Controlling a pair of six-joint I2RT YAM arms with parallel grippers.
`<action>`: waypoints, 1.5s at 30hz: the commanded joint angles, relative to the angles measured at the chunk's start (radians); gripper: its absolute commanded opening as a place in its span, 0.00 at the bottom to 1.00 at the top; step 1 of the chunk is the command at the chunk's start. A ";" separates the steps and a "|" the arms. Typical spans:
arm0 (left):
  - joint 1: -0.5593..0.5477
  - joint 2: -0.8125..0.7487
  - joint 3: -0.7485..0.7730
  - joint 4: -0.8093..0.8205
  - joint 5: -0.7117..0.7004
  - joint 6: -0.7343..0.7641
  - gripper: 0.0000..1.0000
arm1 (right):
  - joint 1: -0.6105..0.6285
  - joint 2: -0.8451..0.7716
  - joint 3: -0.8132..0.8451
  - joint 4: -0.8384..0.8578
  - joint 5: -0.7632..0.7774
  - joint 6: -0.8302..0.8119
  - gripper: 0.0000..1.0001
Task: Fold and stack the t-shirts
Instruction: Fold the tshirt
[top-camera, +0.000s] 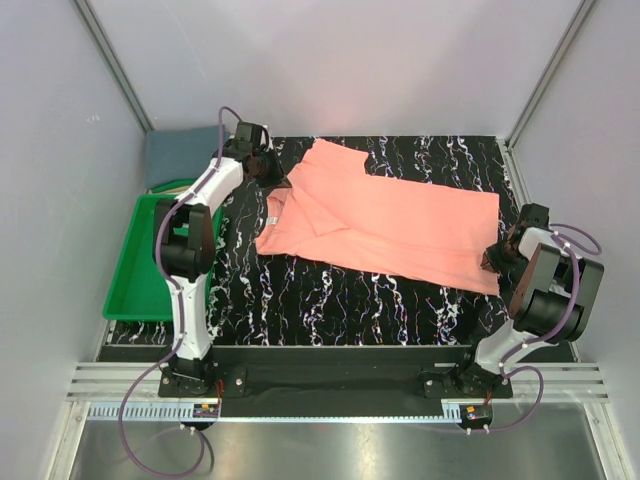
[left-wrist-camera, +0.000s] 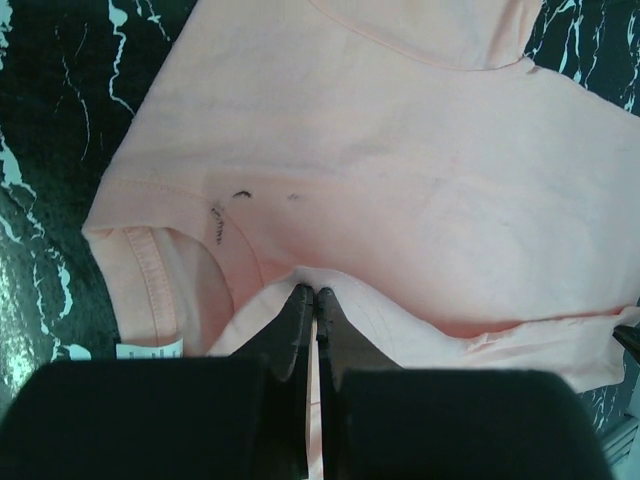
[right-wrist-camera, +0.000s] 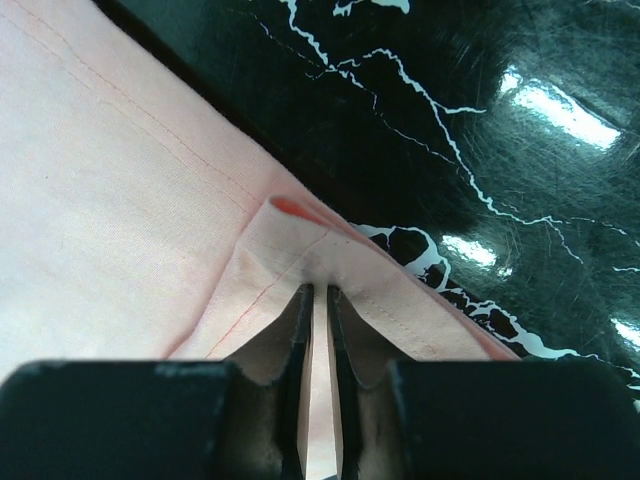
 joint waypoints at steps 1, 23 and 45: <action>0.001 0.046 0.084 0.023 0.057 0.045 0.00 | -0.004 0.013 -0.024 0.017 0.092 -0.017 0.17; -0.022 -0.329 -0.185 -0.167 -0.184 0.060 0.50 | 0.350 -0.295 0.037 0.014 -0.055 -0.025 0.27; -0.076 -0.311 -0.635 -0.026 -0.426 -0.055 0.33 | 0.338 -0.025 -0.007 -0.101 0.114 -0.043 0.22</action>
